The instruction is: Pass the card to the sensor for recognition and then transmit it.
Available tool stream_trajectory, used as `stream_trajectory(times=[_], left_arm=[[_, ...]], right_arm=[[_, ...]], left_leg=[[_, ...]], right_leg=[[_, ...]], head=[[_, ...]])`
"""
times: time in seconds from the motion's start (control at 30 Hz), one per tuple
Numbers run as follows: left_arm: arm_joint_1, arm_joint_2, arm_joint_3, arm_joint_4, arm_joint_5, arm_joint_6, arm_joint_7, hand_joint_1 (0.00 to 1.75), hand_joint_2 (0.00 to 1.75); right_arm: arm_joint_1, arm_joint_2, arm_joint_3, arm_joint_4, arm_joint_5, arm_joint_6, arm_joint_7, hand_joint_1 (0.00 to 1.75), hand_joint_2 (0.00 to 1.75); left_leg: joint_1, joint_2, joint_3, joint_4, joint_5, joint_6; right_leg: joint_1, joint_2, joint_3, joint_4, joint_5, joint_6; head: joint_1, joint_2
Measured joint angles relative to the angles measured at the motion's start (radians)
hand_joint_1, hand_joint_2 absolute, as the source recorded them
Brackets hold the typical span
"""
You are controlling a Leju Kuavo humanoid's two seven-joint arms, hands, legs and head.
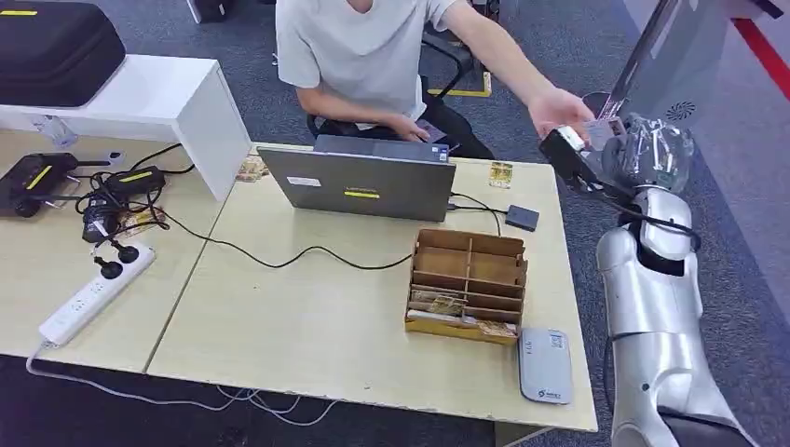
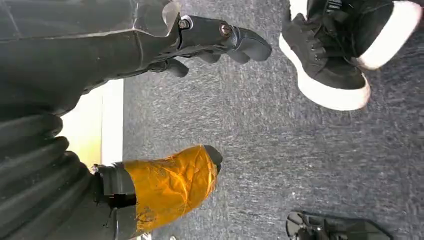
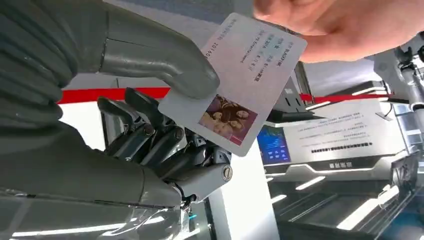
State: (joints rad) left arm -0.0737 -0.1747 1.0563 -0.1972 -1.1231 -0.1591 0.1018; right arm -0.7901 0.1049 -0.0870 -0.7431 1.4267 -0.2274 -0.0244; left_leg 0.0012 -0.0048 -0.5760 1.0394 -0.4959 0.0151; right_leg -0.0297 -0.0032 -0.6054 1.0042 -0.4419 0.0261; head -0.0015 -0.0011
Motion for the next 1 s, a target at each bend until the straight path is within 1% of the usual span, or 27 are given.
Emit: stream_trajectory(times=[0.3, 0.43, 0.5, 0.57, 0.73, 0.87, 1.0], left_arm=[[0.000, -0.004, 0.002, 0.000, 0.003, 0.024, 0.011, 0.00, 1.75], [0.000, -0.005, 0.007, 0.000, 0.016, 0.037, 0.020, 0.00, 1.75], [0.000, -0.005, 0.019, 0.000, 0.026, 0.043, 0.026, 0.00, 1.75], [0.001, -0.005, 0.026, 0.000, 0.035, 0.046, 0.034, 0.00, 1.75], [0.001, -0.007, 0.046, 0.000, 0.039, 0.050, 0.045, 0.00, 1.75], [0.000, -0.008, 0.053, 0.000, 0.043, 0.053, 0.047, 0.00, 1.75], [0.001, -0.011, 0.068, 0.000, 0.054, 0.054, 0.053, 0.00, 1.75]], right_arm=[[0.006, 0.002, 0.013, -0.008, -0.014, -0.003, -0.014, 1.75, 1.75], [0.047, 0.001, 0.013, -0.051, -0.050, -0.009, -0.056, 1.75, 1.75], [0.088, 0.000, 0.015, -0.104, -0.077, -0.008, -0.089, 1.75, 1.75], [0.143, -0.007, 0.030, -0.171, -0.085, -0.009, -0.101, 1.75, 1.75], [0.252, -0.029, 0.073, -0.330, -0.082, -0.018, -0.105, 1.75, 1.75], [0.286, -0.040, 0.090, -0.394, -0.078, -0.019, -0.105, 1.75, 1.75], [0.348, -0.047, 0.115, -0.494, -0.098, -0.027, -0.119, 1.75, 1.75]], left_leg=[[0.000, 0.000, 0.000, 0.000, 0.000, 0.000], [0.000, 0.000, 0.000, 0.000, 0.000, 0.000], [0.000, 0.000, 0.000, 0.000, 0.000, 0.000], [0.000, 0.000, 0.000, 0.000, 0.000, 0.000], [0.000, 0.000, -0.001, 0.000, -0.001, 0.000], [0.000, 0.000, 0.000, 0.000, 0.000, 0.000], [0.000, 0.000, -0.001, 0.000, 0.000, 0.000]], right_leg=[[0.000, 0.000, 0.000, 0.000, 0.000, 0.000], [0.000, 0.000, 0.000, 0.000, 0.000, 0.000], [0.000, 0.000, 0.000, 0.000, 0.000, 0.000], [0.000, 0.000, 0.000, -0.001, 0.000, 0.000], [0.000, 0.000, -0.001, -0.001, 0.000, 0.000], [0.000, 0.000, -0.001, -0.001, 0.000, 0.000], [0.000, 0.000, -0.001, -0.001, 0.000, 0.000]], head=[[0.000, 0.000], [0.000, 0.000], [0.000, 0.000], [0.000, 0.000], [0.000, 0.000], [0.000, 0.000], [0.000, 0.000]])
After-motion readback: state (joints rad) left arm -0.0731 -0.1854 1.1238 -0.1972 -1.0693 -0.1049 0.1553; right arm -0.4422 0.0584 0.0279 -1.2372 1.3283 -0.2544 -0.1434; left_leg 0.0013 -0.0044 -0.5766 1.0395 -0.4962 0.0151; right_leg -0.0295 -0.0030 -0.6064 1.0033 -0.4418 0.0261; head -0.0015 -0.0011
